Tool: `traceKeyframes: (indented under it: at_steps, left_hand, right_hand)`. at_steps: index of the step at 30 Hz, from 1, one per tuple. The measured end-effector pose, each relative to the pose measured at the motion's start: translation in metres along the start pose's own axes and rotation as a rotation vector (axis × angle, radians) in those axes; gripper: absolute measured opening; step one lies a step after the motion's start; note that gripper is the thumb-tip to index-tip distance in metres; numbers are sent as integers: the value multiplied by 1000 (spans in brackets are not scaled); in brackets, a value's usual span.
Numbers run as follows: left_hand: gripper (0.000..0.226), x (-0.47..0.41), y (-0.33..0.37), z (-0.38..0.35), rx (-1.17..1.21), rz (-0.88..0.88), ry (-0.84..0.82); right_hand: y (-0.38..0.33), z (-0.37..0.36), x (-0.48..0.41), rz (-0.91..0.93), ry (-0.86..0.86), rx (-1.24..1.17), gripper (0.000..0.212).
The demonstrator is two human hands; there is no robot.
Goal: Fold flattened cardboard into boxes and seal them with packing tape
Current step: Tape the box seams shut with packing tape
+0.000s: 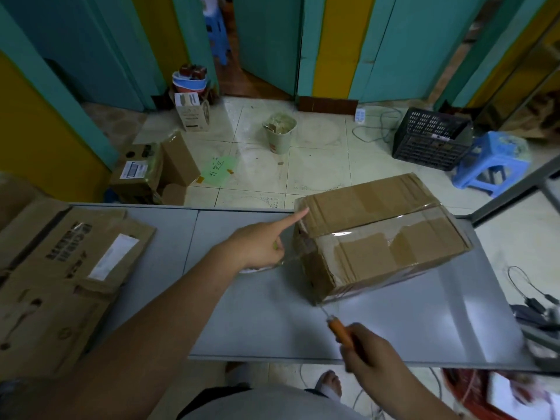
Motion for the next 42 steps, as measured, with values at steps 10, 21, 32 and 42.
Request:
traceKeyframes:
  at_steps: [10, 21, 32, 42]
  left_hand:
    - [113, -2, 3, -3, 121, 24, -32]
    - [110, 6, 14, -2, -36, 59, 34]
    - [101, 9, 19, 0, -137, 70, 48]
    - [103, 5, 16, 0, -127, 45, 29]
  right_hand:
    - [-49, 10, -5, 101, 109, -329, 25]
    - [-76, 12, -49, 88, 170, 96, 36]
    - [-118, 12, -96, 12, 68, 370, 35]
    - [-94, 7, -53, 62, 110, 299, 36]
Point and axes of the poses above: each hand's wrist, its own x-axis away from the middle knuckle, its own z-axis out of the back of the hand, y = z × x, the point moved 1 cm from there along -x, towards the middle knuckle, and after that the axes turned 2 degrees about x, right-handed, at the moved point
